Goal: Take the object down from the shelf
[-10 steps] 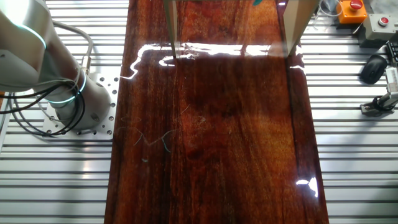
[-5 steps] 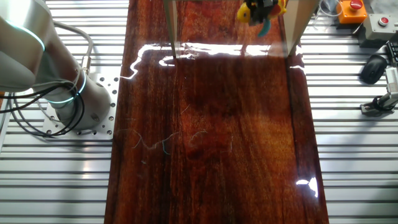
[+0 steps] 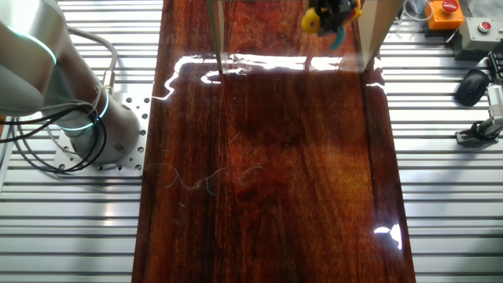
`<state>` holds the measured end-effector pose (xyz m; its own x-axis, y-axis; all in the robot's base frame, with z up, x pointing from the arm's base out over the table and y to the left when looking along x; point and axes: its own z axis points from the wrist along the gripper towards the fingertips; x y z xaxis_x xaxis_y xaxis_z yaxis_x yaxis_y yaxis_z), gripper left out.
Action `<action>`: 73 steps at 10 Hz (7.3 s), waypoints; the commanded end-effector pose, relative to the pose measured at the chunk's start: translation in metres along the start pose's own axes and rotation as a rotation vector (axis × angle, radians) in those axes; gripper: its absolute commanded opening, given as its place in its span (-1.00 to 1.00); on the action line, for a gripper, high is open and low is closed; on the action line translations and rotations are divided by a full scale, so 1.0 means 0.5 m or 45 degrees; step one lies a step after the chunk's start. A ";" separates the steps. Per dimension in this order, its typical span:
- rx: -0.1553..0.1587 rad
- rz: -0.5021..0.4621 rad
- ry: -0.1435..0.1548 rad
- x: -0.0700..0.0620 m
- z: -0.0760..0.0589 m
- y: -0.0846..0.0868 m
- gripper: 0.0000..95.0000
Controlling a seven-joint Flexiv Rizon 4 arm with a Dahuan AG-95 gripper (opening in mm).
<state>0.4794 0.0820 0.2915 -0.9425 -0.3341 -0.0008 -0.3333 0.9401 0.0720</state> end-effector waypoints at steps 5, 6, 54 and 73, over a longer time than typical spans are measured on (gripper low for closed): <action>0.017 -0.003 -0.001 0.007 0.054 -0.113 -1.00; 0.020 0.031 0.000 0.007 0.054 -0.113 -1.00; 0.044 -0.028 0.022 0.022 0.516 -0.292 -1.00; 0.036 -0.050 -0.019 0.021 0.522 -0.291 -0.20</action>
<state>0.5122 -0.0410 0.0200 -0.9289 -0.3699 -0.0194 -0.3704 0.9278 0.0447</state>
